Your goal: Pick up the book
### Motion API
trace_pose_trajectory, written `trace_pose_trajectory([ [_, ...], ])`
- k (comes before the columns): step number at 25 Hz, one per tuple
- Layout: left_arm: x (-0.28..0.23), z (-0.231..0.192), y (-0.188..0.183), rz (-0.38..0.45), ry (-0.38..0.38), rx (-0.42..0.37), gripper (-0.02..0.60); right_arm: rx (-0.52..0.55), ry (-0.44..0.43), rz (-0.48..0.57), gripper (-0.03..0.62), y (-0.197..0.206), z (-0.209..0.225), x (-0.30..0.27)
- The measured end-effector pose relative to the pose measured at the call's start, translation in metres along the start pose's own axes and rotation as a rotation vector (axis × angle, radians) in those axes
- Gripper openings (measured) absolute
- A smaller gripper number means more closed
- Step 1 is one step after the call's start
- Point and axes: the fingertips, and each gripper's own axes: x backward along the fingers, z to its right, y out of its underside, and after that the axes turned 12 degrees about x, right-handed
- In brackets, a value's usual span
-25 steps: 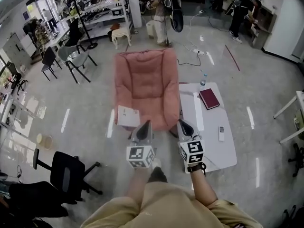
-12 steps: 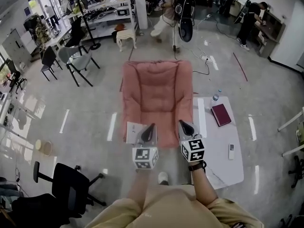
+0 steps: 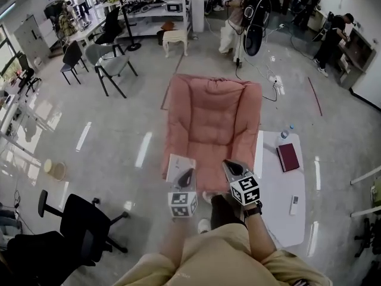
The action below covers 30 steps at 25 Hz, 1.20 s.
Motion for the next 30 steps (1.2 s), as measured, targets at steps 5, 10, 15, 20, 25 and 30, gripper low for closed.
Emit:
trace_pose_trajectory([
  [5,-0.007,-0.045,0.030,-0.061,-0.082,0.117,0.004,0.063,-0.245,-0.154,0.008,0.020,-0.015,-0.059],
  [10,-0.017,-0.089,0.055,-0.109,-0.183,0.203,0.009,0.187,-0.490,-0.290,0.011,0.044,-0.030,-0.111],
  [15,-0.024,-0.150,0.090,-0.187,-0.284,0.298,0.018,0.230,-0.622,-0.404,0.015,0.077,-0.045,-0.175],
  [20,-0.038,-0.180,0.130,-0.251,-0.371,0.435,0.048,0.218,-0.757,-0.533,0.037,0.130,-0.045,-0.220],
  [25,-0.051,-0.209,0.170,-0.312,-0.417,0.528,0.074,0.176,-0.834,-0.619,0.058,0.173,-0.052,-0.267],
  [30,-0.057,-0.237,0.214,-0.346,-0.462,0.638,0.108,0.222,-0.919,-0.683,0.115,0.204,-0.071,-0.310],
])
